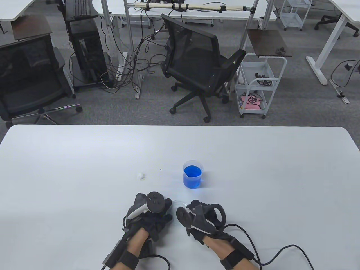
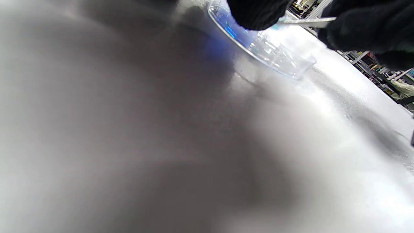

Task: Dip tweezers-held cotton tuft into dye solution and dot onto culture dish

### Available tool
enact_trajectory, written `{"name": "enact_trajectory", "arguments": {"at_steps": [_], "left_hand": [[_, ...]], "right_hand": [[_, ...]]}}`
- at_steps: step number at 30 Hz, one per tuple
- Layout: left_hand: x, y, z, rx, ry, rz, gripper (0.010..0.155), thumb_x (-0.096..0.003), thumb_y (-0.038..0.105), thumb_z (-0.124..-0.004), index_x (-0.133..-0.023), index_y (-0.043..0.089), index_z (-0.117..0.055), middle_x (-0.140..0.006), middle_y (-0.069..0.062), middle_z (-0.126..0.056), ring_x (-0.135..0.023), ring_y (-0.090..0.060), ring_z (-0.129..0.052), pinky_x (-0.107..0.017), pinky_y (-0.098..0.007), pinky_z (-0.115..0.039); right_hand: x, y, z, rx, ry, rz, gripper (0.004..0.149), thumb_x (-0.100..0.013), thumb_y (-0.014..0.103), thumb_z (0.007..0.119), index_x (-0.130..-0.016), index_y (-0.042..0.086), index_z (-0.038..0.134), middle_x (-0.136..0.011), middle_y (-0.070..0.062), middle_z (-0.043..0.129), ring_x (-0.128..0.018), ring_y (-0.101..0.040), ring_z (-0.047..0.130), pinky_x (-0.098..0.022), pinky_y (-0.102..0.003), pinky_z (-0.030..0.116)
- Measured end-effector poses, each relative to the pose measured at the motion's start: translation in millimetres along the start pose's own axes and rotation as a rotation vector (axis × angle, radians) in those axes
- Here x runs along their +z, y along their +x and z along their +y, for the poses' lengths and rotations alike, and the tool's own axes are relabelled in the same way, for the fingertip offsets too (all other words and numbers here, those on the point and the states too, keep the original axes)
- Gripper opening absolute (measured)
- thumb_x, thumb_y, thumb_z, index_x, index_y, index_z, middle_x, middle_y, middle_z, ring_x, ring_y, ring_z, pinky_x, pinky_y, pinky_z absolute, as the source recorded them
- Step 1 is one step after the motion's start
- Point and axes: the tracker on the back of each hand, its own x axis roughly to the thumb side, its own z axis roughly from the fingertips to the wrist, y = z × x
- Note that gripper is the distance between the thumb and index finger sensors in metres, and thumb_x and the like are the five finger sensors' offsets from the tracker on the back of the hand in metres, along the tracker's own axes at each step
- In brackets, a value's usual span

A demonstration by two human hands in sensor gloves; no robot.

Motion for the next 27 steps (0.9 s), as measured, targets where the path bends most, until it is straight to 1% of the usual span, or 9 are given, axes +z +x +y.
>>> {"name": "enact_trajectory", "arguments": {"at_steps": [3,6,9,12,15,23,27], "left_hand": [[-0.1,0.1,-0.4,0.001,0.001,-0.003,0.067,-0.0634,0.039,-0.062,-0.116,0.018,-0.027,-0.123,-0.022,-0.014,-0.106,-0.052,-0.011,-0.066,-0.077,-0.016],[-0.1,0.2,-0.7,0.003,0.0,-0.004,0.067,-0.0632,0.039,-0.062,-0.116,0.018,-0.027,-0.123,-0.022,-0.014,-0.106,-0.052,-0.011,-0.066,-0.077,-0.016],[-0.1,0.2,-0.8,0.002,0.001,-0.005,0.067,-0.0633,0.039,-0.062,-0.116,0.018,-0.027,-0.123,-0.022,-0.014,-0.106,-0.052,-0.011,-0.066,-0.077,-0.016],[-0.1,0.2,-0.8,0.002,0.001,-0.005,0.067,-0.0633,0.039,-0.062,-0.116,0.018,-0.027,-0.123,-0.022,-0.014,-0.106,-0.052,-0.011,-0.066,-0.077,-0.016],[-0.4,0.4,-1.0,0.003,0.0,-0.006,0.067,-0.0633,0.039,-0.062,-0.116,0.018,-0.027,-0.123,-0.022,-0.014,-0.106,-0.052,-0.011,-0.066,-0.077,-0.016],[-0.3,0.6,-0.9,0.002,-0.001,-0.004,0.067,-0.0633,0.039,-0.063,-0.115,0.018,-0.027,-0.123,-0.022,-0.014,-0.106,-0.052,-0.011,-0.066,-0.077,-0.017],[-0.3,0.7,-0.9,0.0,-0.001,-0.002,0.067,-0.0634,0.039,-0.062,-0.116,0.018,-0.026,-0.123,-0.022,-0.014,-0.106,-0.052,-0.011,-0.066,-0.077,-0.017]], "right_hand": [[-0.4,0.9,5.5,0.011,0.016,-0.003,0.041,-0.026,0.028,0.093,-0.049,-0.001,0.109,-0.051,-0.024,0.104,-0.015,-0.016,0.098,-0.004,-0.031,0.088],[-0.3,0.9,5.2,0.013,0.013,-0.002,0.041,-0.026,0.028,0.093,-0.049,-0.001,0.109,-0.052,-0.024,0.104,-0.015,-0.016,0.098,-0.004,-0.031,0.088],[-0.7,-1.4,-1.3,-0.002,-0.012,0.009,0.041,-0.026,0.029,0.093,-0.049,-0.001,0.109,-0.051,-0.024,0.104,-0.015,-0.016,0.098,-0.004,-0.031,0.088],[-1.3,-7.6,-13.4,-0.028,-0.056,0.035,0.041,-0.026,0.028,0.093,-0.048,-0.001,0.109,-0.052,-0.024,0.104,-0.015,-0.016,0.098,-0.004,-0.031,0.088],[-1.5,-11.2,-17.0,-0.034,-0.071,0.045,0.041,-0.026,0.028,0.093,-0.049,-0.001,0.109,-0.051,-0.025,0.104,-0.014,-0.016,0.098,-0.004,-0.031,0.088],[-5.8,-6.4,1.5,0.011,0.004,0.029,0.04,-0.026,0.028,0.093,-0.048,-0.001,0.109,-0.051,-0.024,0.104,-0.015,-0.016,0.098,-0.004,-0.031,0.088],[-5.0,-3.4,5.1,0.024,0.011,0.018,0.04,-0.026,0.028,0.093,-0.048,-0.001,0.109,-0.051,-0.024,0.104,-0.015,-0.016,0.098,-0.004,-0.031,0.088]]}}
